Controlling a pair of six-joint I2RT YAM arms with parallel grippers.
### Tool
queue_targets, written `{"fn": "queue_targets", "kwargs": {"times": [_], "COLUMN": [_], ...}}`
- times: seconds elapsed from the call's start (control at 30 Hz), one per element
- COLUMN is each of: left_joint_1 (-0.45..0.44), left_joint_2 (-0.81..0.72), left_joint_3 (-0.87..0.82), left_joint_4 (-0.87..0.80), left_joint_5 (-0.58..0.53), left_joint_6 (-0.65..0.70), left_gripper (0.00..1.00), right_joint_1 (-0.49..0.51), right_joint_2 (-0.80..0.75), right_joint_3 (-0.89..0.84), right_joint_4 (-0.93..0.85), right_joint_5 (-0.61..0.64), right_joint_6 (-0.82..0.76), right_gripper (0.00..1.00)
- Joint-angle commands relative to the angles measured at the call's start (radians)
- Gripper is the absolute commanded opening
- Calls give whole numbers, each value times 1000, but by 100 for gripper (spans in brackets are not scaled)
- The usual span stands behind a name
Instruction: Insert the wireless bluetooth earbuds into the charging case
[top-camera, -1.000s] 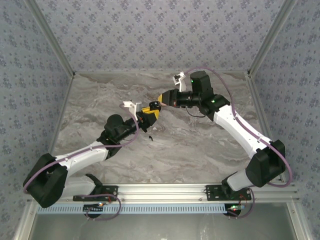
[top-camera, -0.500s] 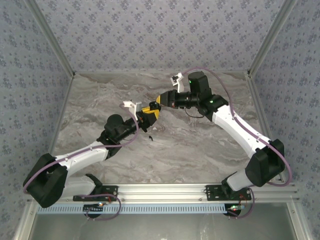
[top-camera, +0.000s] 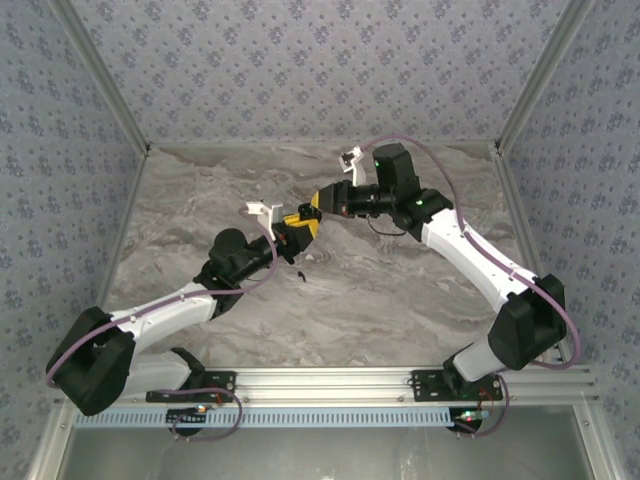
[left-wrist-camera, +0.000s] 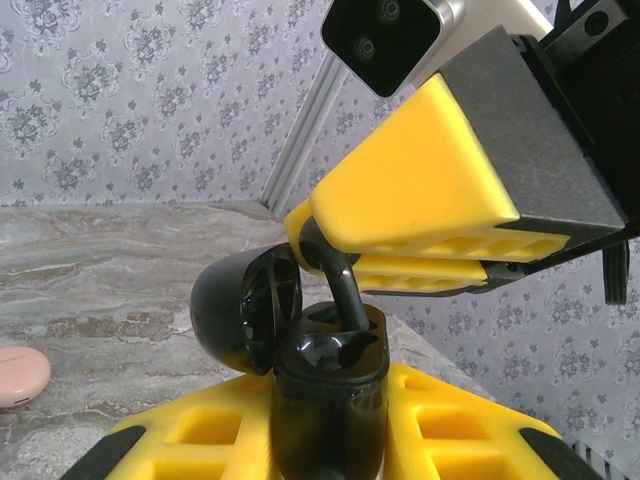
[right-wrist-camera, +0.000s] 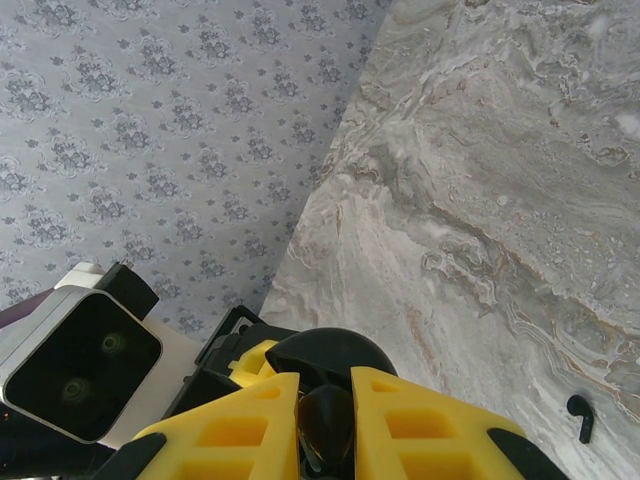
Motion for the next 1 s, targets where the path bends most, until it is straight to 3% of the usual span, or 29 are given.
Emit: {"fn": "queue_targets", "kwargs": {"times": [0.0,0.5,0.97], "left_joint_1": [-6,-7,-7], "left_joint_2": [-26,-33,-22], "left_joint_3": [38,38,59], "left_joint_4": [18,18,7], "left_joint_5": [-21,6,58], "left_joint_6": [-12,3,13], "left_gripper": [24,24,24], "right_joint_1": [12,39,46], "right_joint_2": [3,-5,-10], "right_joint_3": [36,45,81], "right_joint_4": [-4,-89,-165], "right_joint_5": [-5,-4,2], "right_joint_6": [-25,-92,-152], "right_gripper": [18,20,31]}}
